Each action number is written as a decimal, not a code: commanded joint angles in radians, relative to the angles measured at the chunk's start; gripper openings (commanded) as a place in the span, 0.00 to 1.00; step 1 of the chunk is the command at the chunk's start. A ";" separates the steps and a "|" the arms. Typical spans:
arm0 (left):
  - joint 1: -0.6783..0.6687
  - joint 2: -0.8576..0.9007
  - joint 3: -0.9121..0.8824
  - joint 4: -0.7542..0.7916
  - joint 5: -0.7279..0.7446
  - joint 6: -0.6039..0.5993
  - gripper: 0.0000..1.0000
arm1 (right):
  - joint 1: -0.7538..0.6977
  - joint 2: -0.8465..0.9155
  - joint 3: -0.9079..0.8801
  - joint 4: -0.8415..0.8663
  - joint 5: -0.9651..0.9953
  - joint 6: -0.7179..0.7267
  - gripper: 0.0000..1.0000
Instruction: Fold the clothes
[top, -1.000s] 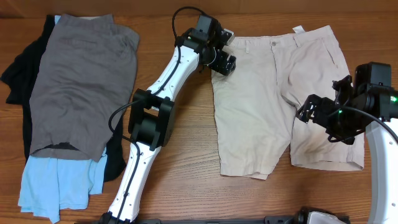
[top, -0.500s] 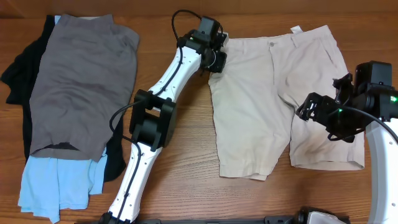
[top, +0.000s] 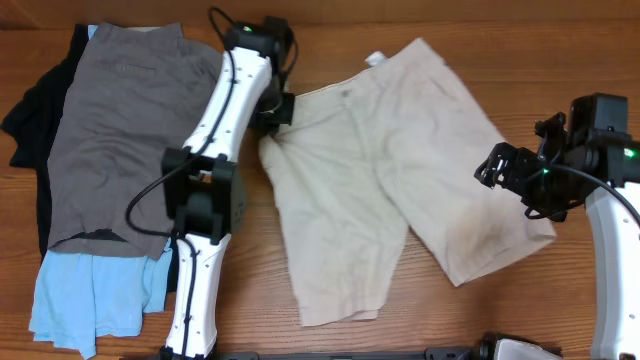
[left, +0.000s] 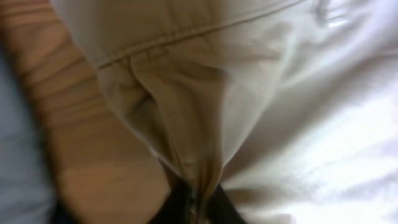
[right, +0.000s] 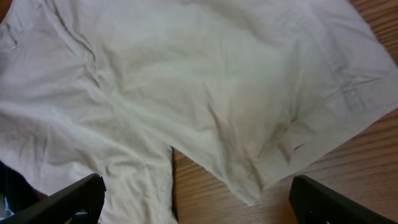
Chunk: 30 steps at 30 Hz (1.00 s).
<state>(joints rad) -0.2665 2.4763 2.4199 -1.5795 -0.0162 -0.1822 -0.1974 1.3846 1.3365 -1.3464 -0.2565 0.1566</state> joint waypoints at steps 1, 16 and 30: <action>-0.001 -0.095 -0.002 -0.051 -0.074 0.050 0.53 | 0.025 0.043 0.006 0.016 -0.019 -0.001 0.99; -0.001 -0.507 -0.002 -0.026 -0.095 0.050 0.85 | 0.285 0.297 0.005 0.143 -0.033 0.023 0.95; -0.001 -0.530 -0.002 -0.038 -0.100 0.056 0.85 | 0.428 0.526 -0.014 0.274 -0.022 0.078 0.93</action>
<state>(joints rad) -0.2619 1.9415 2.4199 -1.6165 -0.1093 -0.1463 0.2234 1.8915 1.3338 -1.0950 -0.2829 0.1997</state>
